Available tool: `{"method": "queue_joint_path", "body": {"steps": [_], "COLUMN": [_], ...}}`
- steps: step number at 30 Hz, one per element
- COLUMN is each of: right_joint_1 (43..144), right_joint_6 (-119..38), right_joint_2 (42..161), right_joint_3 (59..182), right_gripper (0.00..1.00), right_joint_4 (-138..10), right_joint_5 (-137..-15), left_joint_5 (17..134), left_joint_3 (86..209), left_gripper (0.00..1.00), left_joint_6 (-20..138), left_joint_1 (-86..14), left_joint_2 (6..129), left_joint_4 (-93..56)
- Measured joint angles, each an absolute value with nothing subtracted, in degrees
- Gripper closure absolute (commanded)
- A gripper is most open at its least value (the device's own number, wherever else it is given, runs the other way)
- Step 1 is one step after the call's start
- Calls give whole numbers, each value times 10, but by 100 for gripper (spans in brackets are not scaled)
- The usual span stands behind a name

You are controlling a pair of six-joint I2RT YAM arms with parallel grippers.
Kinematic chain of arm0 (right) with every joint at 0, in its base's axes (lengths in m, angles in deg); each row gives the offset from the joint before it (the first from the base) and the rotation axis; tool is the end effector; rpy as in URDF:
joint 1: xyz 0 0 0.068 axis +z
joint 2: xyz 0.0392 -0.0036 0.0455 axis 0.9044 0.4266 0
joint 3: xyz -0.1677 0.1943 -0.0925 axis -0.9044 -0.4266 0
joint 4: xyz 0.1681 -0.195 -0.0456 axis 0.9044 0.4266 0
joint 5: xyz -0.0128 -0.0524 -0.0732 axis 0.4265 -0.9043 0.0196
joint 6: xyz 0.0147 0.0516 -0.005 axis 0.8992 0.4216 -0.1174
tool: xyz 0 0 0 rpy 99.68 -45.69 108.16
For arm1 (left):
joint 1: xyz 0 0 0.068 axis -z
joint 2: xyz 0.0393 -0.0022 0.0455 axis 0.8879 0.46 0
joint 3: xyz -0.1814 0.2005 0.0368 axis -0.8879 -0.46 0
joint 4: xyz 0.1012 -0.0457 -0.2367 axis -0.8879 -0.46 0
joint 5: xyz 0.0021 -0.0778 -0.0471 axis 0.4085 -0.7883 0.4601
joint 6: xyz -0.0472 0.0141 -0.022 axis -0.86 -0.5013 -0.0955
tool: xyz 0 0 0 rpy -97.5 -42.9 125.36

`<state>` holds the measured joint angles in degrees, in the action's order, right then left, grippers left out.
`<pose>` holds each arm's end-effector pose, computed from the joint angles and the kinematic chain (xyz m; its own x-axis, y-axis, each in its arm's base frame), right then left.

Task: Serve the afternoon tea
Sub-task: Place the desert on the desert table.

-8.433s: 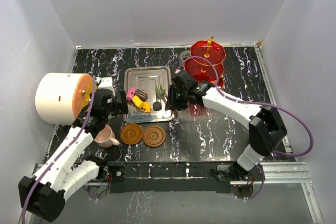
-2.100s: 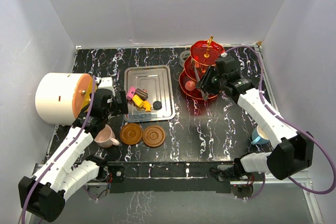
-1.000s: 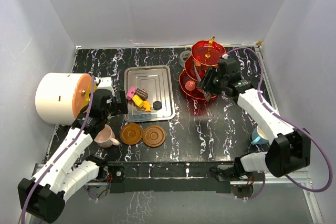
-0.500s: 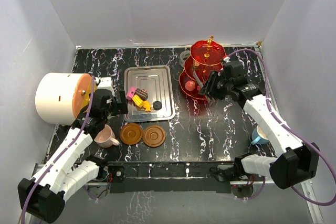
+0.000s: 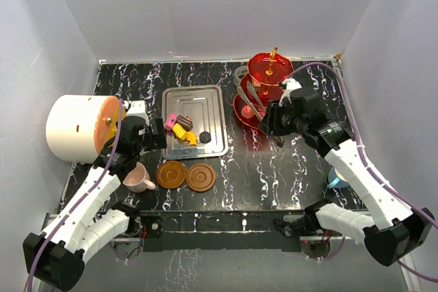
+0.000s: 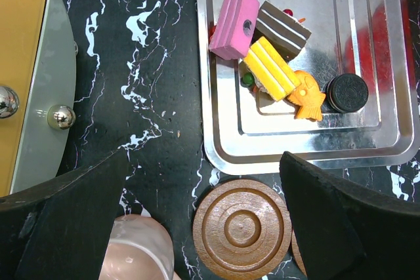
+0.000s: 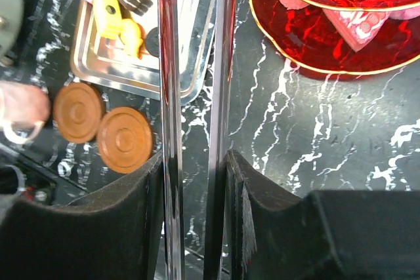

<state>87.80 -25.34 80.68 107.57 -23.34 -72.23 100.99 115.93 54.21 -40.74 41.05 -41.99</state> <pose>0.1957 0.0907 0.3460 -0.7278 0.0881 -0.6802 -0.2699 0.8749 0.4020 0.1822 -0.0619 0.2818 -0.4746 -0.1014 -0.8743 -0.0173 0.9942 -0.1059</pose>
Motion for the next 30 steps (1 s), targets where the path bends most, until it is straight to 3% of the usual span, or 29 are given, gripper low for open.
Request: {"method": "queue_joint_path", "body": {"steps": [6,13,22,30], "right_joint_1": [971,982,984,984], "right_joint_6": [-306,-333,-353,-349], "right_joint_2": [799,703,634,648], "right_joint_3": [1056,950,910,910], "right_gripper": [66,64,67,68], "right_joint_4": [-253,-312,-355,-359], "right_joint_5": [-880,-1003,-975,-929], "left_joint_5": [1016,1027,1029,1029], "left_joint_3": [1159,1159,1159,1159], "left_gripper": [1,1,1,1], "left_joint_6": [542,542,542,542], "left_joint_1": [-407,-407,-407,-407], "left_joint_2": [404,391,393,396], "left_joint_4": [-423,-424,-424,-424]}}
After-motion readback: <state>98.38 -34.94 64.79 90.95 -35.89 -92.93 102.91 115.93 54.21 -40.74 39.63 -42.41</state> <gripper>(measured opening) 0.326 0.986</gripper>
